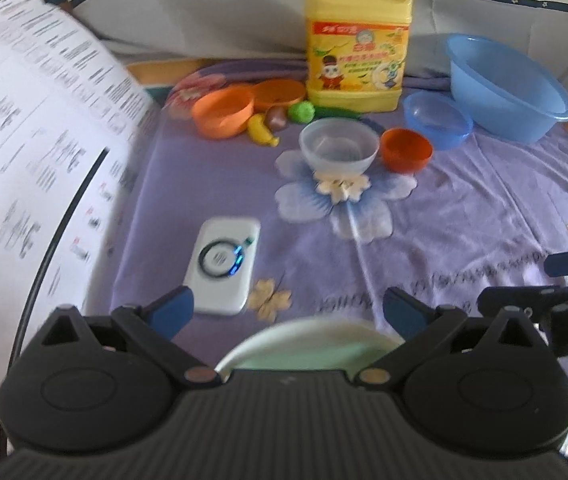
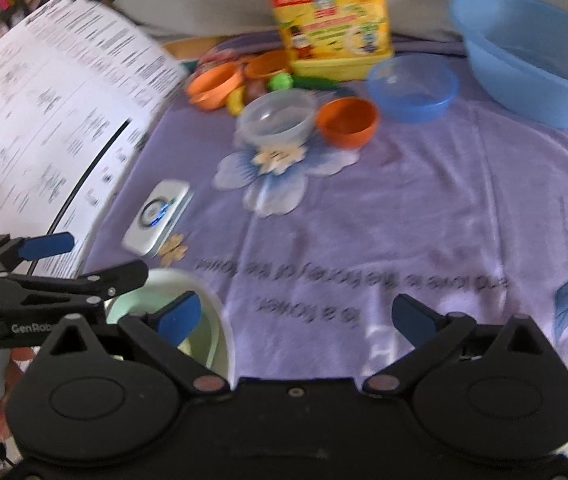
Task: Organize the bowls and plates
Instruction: 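Move the right tool to the small blue bowl rim and close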
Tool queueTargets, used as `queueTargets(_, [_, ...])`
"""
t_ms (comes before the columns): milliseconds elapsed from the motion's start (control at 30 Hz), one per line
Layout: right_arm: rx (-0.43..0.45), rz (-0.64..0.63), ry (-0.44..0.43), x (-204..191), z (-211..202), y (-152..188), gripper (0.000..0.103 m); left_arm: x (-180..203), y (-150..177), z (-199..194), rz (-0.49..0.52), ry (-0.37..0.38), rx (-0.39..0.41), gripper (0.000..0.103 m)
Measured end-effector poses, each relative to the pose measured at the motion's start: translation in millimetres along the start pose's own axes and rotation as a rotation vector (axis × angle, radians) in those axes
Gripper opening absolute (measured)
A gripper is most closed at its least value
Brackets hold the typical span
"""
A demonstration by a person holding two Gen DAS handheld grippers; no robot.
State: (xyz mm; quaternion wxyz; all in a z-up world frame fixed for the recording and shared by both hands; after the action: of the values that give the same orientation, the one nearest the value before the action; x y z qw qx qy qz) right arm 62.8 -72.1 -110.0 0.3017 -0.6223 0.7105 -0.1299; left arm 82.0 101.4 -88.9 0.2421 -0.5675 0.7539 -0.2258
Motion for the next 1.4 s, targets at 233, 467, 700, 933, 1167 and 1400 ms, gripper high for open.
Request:
queueTargets(233, [0.059,0.082,0.071,54,3,-42,0.103,35,-57,25,0.059,0.03,0.039,0.103])
queueTargets(467, [0.118,0.185,0.112,107,14,-95,0.103,77,-115,64,0.106,0.053,0.066,0.103])
queueTargets(700, [0.148,0.314,0.082,147,37,-137,0.096,100,-155,113,0.094,0.046,0.061,0.102])
queueTargets(933, [0.125,0.372,0.032,156,73,-152,0.067,109,-179,156,0.026,0.097,0.031,0.081])
queueTargets(1167, [0.113,0.363,0.023,158,101,-165,0.04,128,-186,182,0.018,0.166,0.001,0.051])
queueTargets(1400, [0.121,0.326,0.03,154,106,-169,0.014,142,-184,195,0.037,0.191,-0.026,0.018])
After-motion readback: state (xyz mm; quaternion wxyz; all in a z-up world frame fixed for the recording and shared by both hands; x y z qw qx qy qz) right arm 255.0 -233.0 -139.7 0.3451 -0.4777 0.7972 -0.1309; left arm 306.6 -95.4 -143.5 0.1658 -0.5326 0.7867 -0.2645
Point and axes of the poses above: each gripper's, at about its wrist camera, not at the fingertips, and z roughly the way its jaws point, x to its right, y to its underside, the point moved 6 cm from there along z, roughly the way its jaws point, and after that the axes turned 2 degrees about z, right-handed, at the moved point
